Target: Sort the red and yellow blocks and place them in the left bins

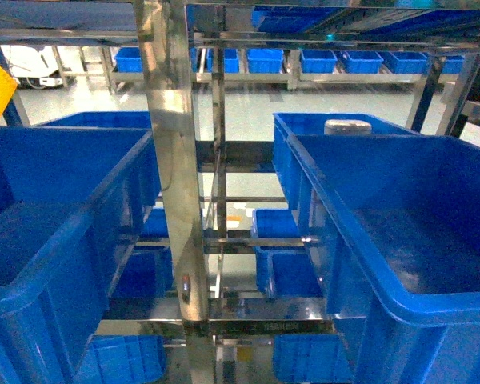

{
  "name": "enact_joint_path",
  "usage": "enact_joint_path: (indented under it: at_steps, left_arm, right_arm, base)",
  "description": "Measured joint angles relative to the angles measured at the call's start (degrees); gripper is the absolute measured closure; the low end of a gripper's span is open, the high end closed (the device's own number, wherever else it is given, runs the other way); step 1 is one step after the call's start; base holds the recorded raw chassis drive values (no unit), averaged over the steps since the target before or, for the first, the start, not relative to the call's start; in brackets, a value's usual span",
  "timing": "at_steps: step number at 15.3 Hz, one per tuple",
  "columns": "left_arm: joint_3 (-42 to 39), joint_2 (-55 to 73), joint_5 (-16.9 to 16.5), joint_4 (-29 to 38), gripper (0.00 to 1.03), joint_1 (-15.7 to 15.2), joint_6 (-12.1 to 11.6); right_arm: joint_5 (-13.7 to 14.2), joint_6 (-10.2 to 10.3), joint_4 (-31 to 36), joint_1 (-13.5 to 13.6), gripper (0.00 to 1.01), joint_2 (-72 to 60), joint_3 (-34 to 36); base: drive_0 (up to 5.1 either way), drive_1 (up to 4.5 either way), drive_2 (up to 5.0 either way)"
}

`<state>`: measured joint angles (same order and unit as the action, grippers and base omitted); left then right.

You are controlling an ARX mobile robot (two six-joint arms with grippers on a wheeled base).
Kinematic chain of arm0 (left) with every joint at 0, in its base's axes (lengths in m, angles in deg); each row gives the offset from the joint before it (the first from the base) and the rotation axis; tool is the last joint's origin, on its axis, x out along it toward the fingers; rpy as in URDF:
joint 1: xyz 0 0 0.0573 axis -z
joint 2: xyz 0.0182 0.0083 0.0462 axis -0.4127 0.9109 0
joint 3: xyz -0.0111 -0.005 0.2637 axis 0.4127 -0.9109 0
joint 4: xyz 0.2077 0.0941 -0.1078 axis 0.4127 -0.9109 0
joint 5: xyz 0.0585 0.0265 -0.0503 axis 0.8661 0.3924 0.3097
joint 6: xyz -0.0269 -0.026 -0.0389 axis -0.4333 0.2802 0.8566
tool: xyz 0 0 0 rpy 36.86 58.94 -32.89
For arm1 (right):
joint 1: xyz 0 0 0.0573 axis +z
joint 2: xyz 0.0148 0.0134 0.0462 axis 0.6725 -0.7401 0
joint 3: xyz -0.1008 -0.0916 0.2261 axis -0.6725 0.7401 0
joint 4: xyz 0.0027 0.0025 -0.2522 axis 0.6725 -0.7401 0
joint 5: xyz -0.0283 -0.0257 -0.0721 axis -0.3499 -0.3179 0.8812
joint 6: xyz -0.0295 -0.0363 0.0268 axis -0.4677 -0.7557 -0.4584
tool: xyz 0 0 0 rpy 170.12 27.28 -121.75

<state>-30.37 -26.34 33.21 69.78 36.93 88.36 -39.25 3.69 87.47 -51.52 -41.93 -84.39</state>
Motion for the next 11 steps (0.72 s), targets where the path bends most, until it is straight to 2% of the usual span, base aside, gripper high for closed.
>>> enact_joint_path:
  at_steps: [2, 5, 6, 7, 10, 11]
  left_arm:
    - [0.0, 0.0, 0.0, 0.0, 0.77, 0.0, 0.0]
    - [0.0, 0.0, 0.0, 0.0, 0.77, 0.0, 0.0]
    - [0.0, 0.0, 0.0, 0.0, 0.77, 0.0, 0.0]
    - [0.0, 0.0, 0.0, 0.0, 0.77, 0.0, 0.0]
    - [0.0, 0.0, 0.0, 0.0, 0.77, 0.0, 0.0]
    - [0.0, 0.0, 0.0, 0.0, 0.77, 0.0, 0.0]
  right_arm:
    - [0.4, -0.5, -1.6, 0.5, 0.73, -4.3, -5.7]
    - [-0.1, -2.8, -10.9, 1.0, 0.73, -13.5, -17.9]
    - [0.5, -3.8, -13.4, 0.8, 0.68, -16.1, -20.7]
    - [0.6, -4.5, -13.6, 0.5, 0.53, -17.2, -21.5]
    - [0.7, -4.4, -13.2, 0.2, 0.22, -17.3, -21.5]
    - [0.6, -3.9, -11.4, 0.2, 0.04, -17.3, -20.6]
  base:
    - [0.0, 0.0, 0.0]
    - [0.0, 0.0, 0.0]
    - [0.0, 0.0, 0.0]
    - [0.0, 0.0, 0.0]
    - [0.0, 0.0, 0.0]
    - [0.0, 0.0, 0.0]
